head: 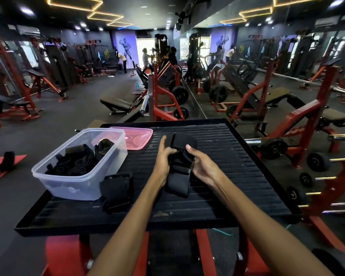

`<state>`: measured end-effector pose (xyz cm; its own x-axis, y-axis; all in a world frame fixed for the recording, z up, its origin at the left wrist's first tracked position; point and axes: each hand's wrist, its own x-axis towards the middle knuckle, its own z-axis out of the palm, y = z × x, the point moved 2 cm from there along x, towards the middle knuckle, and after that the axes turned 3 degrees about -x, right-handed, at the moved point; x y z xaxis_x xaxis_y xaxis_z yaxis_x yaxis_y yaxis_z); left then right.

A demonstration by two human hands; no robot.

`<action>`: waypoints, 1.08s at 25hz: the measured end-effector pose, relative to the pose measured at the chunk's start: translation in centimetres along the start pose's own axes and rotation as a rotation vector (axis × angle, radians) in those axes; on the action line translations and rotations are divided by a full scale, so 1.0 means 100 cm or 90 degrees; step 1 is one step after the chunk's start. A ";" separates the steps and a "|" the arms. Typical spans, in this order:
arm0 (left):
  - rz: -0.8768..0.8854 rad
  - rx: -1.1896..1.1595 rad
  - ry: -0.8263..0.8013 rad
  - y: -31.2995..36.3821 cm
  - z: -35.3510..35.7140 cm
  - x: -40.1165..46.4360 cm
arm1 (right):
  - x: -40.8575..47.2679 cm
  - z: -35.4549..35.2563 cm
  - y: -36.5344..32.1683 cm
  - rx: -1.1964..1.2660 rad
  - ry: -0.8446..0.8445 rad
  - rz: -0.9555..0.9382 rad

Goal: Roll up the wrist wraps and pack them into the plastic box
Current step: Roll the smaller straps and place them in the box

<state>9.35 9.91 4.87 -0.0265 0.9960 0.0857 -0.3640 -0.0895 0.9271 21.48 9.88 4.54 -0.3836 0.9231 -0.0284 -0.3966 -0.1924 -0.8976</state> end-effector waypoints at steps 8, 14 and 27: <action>-0.023 -0.002 0.141 0.014 -0.010 0.003 | -0.010 -0.010 0.016 -0.404 0.226 -0.008; 0.053 -0.162 0.178 0.014 -0.012 0.011 | -0.021 0.005 0.038 -0.082 0.149 0.196; -0.090 -0.014 0.161 -0.010 -0.047 -0.027 | 0.004 -0.015 0.041 -0.154 0.237 -0.055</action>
<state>5.38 7.31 2.01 -0.2051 0.9687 -0.1401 -0.4012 0.0474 0.9148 20.98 9.99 0.20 -0.0144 0.9978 -0.0646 -0.1908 -0.0662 -0.9794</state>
